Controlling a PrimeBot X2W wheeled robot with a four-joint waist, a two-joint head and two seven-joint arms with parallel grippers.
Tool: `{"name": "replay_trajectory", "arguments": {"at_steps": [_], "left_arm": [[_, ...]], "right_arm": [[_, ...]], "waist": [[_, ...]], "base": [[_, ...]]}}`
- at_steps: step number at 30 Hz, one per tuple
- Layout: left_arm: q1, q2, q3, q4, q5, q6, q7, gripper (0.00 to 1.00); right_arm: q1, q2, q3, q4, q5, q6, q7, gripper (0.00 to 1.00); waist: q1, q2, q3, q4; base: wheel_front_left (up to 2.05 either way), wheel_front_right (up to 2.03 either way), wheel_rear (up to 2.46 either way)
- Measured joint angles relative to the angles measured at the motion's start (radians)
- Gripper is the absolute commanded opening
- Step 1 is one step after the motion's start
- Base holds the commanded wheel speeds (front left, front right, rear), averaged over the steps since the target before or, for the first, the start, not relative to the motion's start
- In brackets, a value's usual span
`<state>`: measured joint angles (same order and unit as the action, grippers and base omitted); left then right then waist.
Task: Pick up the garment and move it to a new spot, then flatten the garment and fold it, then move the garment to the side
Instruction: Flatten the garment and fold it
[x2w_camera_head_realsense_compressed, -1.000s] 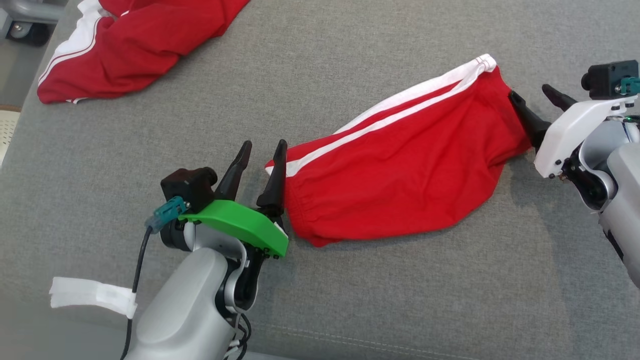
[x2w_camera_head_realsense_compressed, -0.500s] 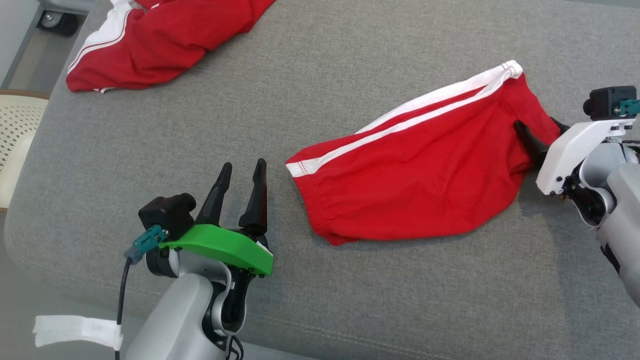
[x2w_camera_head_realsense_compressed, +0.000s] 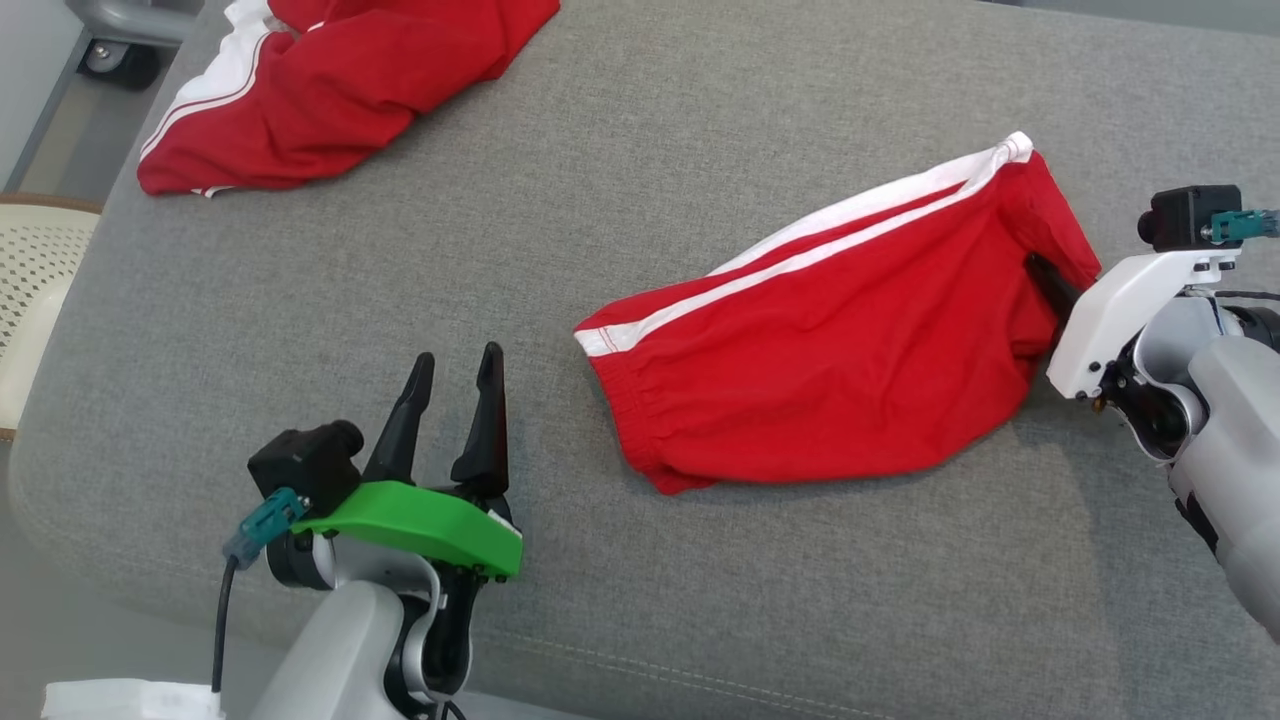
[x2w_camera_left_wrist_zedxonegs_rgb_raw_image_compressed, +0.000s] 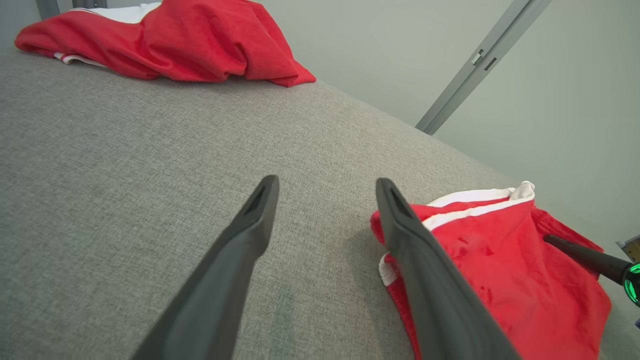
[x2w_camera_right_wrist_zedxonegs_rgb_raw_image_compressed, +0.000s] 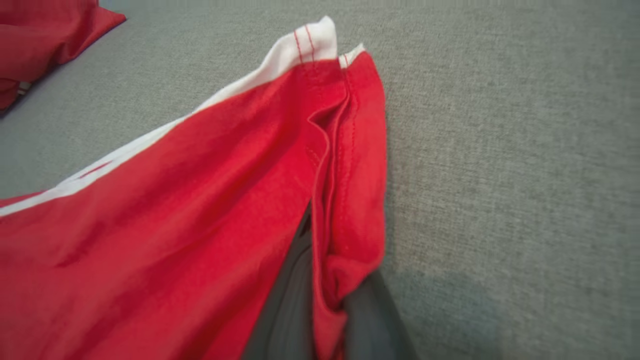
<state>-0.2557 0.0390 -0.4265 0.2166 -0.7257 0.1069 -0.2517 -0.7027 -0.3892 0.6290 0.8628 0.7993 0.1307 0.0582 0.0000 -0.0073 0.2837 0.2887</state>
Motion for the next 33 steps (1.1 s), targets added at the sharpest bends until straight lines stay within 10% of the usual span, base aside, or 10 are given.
{"name": "replay_trajectory", "arguments": {"at_steps": [33], "left_arm": [[0.136,0.02,0.07,-0.062,0.03,0.0,0.0,1.0]], "right_arm": [[0.287,0.146,-0.11,-0.003,0.134,-0.018,-0.288,0.0]], "waist": [[0.0,0.0,-0.12,-0.219]], "base": [[0.0,0.0,0.0]]}}
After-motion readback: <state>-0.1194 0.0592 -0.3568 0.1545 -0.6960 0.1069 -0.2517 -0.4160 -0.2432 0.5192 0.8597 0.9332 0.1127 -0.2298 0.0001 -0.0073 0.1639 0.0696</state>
